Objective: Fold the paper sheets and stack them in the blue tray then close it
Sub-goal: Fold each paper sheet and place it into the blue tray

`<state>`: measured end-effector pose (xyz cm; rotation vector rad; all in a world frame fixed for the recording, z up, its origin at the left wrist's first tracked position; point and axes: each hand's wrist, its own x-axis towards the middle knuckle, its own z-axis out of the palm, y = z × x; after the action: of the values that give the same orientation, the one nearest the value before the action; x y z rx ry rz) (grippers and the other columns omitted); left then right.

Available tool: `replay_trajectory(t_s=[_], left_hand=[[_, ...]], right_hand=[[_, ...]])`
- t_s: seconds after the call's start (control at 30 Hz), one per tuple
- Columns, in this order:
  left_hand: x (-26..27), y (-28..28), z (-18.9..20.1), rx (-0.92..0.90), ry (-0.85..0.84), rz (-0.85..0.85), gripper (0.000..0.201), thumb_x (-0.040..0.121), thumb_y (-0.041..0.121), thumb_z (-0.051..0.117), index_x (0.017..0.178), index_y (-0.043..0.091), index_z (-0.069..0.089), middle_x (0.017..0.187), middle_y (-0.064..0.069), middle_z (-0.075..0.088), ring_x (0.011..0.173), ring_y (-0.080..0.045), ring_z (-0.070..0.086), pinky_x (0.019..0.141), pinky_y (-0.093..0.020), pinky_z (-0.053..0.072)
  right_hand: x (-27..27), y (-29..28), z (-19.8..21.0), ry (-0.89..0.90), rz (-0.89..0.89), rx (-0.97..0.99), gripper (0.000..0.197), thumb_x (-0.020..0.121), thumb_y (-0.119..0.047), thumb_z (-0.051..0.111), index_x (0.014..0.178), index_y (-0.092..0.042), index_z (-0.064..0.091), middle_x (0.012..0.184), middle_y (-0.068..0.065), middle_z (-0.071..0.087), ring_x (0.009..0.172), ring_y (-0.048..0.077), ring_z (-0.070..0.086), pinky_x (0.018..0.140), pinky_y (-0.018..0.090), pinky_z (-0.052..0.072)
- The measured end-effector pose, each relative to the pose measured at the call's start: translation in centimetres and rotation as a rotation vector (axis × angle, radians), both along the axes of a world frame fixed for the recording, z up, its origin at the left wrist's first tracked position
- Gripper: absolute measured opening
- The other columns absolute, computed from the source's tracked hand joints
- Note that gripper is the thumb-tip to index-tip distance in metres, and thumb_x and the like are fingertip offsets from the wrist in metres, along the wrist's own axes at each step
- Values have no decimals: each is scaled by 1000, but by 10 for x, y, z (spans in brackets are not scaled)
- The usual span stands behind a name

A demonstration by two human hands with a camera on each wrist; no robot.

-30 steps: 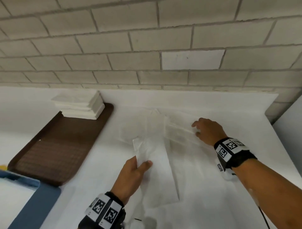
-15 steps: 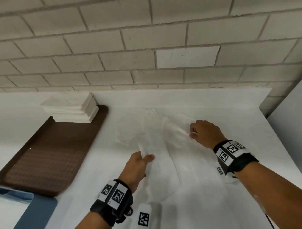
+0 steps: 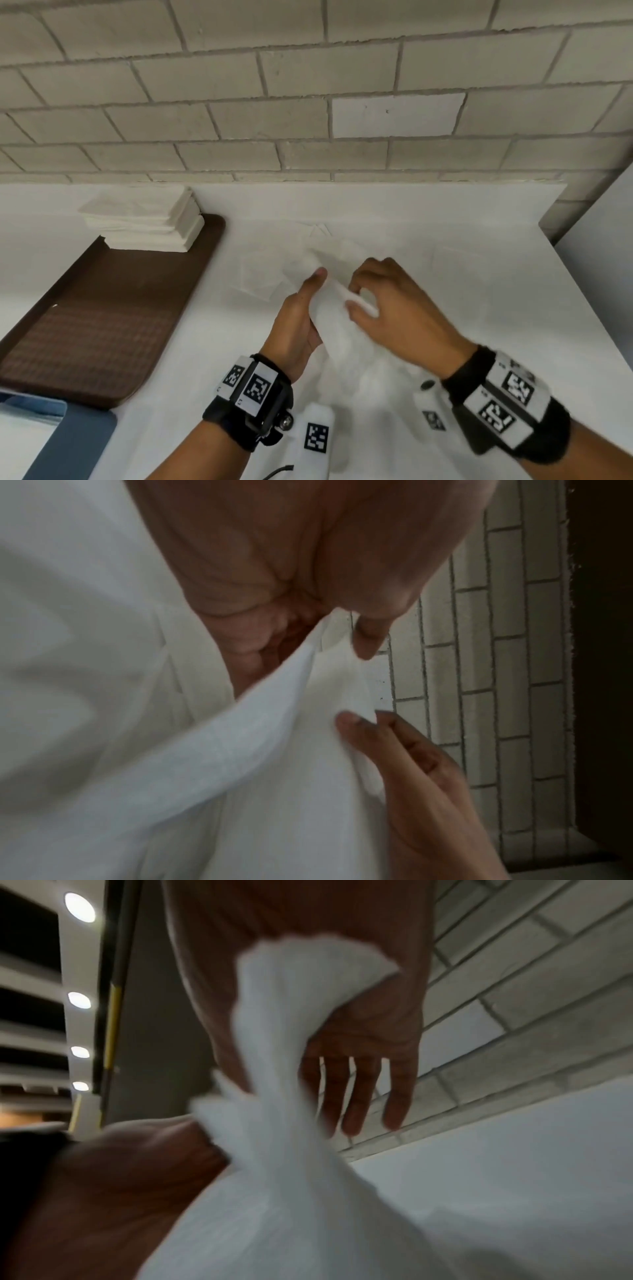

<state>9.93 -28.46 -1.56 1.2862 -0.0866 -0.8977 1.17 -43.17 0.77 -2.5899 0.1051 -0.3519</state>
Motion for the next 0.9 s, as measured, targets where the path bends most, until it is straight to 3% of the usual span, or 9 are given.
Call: replay_trajectory(t_s=[0.17,0.23,0.3,0.4,0.53,0.6,0.7,0.8,0.9], left_hand=[[-2,10,-4,30,-123,78,27,98,17,62,120,4,70,112,-15,76,106,-33,72,84,-39,58],[-2,16,-6,24,-124,92,28,96,11,64,124,7,67,114,-12,76,106,-31,73,88,-42,58],[-4,21,-7,6,-132,99,36,93,10,69,128,9,64,117,-11,75,108,-31,73,95,-49,57],[-7,23,-8,-21,-140,122,42,88,11,75,128,9,64,118,-11,75,109,-32,72,99,-53,55],[-6,27,-8,9,-123,136,31,93,21,72,122,14,69,116,-5,77,110,-27,72,106,-52,49],[-4,31,-11,46,-154,129,36,88,27,73,122,15,70,116,-5,77,112,-28,71,107,-54,47],[-6,35,-11,104,-268,143,39,80,30,79,115,15,73,109,-8,78,104,-29,74,99,-56,54],[-10,35,-11,156,-345,127,28,82,31,75,106,16,76,102,-7,79,99,-27,75,93,-58,57],[-16,36,-2,99,-208,120,36,98,48,58,118,22,73,112,-2,78,107,-22,73,99,-50,55]], right_hand=[[-12,25,-9,-80,-67,221,26,83,-56,62,95,-33,67,110,-20,52,112,4,43,94,25,39],[-14,19,-13,-166,-212,384,33,78,-50,73,103,-32,61,114,-13,49,110,7,49,89,24,45],[-18,9,-13,-39,-296,622,47,71,-45,82,109,-30,57,114,-9,52,102,8,57,82,25,52],[-23,-1,-19,54,-247,884,32,71,-31,85,96,-23,67,91,-5,68,80,12,65,75,26,53],[-27,-6,-26,-4,-248,868,8,85,-23,74,92,-22,72,88,-5,74,86,20,70,83,33,54],[-30,-6,-24,28,-229,868,10,91,-21,67,100,-23,71,93,-6,76,90,17,72,87,39,55],[-30,-2,-21,56,-222,924,14,91,-22,66,105,-18,69,93,2,76,89,26,73,82,45,58],[-27,5,-20,37,-199,943,24,85,-36,73,100,-18,68,94,6,73,91,29,70,82,43,58],[-23,16,-20,51,-143,935,14,92,-30,67,104,-22,67,103,-8,73,99,9,68,86,24,49]])
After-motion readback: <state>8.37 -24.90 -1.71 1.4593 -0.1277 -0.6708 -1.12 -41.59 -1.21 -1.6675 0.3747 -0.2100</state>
